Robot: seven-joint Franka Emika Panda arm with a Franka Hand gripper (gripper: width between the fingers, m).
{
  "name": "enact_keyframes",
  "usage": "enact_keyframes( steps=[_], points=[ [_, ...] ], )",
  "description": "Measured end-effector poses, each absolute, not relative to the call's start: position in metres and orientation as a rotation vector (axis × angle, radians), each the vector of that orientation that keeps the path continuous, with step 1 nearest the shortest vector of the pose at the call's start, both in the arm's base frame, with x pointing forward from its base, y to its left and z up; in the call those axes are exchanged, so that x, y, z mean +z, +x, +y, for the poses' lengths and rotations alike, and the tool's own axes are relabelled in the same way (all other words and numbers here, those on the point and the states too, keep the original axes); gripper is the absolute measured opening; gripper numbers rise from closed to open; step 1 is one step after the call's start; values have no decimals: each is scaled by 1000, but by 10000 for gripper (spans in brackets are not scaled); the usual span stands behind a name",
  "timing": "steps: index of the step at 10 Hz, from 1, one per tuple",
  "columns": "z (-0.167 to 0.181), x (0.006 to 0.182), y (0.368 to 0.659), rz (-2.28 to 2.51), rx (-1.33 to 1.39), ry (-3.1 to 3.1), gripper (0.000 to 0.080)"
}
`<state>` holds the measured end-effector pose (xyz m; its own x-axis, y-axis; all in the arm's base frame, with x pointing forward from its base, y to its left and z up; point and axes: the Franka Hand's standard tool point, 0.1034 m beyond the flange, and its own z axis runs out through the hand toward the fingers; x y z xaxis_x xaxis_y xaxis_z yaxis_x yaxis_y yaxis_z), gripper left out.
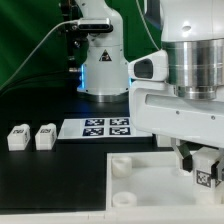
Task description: Assemble one leg
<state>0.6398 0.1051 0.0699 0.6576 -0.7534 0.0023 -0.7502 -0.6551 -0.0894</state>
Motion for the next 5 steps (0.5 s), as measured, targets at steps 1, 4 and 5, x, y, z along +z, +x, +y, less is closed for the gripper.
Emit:
enact_keyframes(
  steps=[1,4,5],
  points=[
    [102,69,638,1546,-25,-2631,290],
    [105,69,632,2134,93,-2145,291],
    [107,69,630,2337,97,-1927,291]
  ],
)
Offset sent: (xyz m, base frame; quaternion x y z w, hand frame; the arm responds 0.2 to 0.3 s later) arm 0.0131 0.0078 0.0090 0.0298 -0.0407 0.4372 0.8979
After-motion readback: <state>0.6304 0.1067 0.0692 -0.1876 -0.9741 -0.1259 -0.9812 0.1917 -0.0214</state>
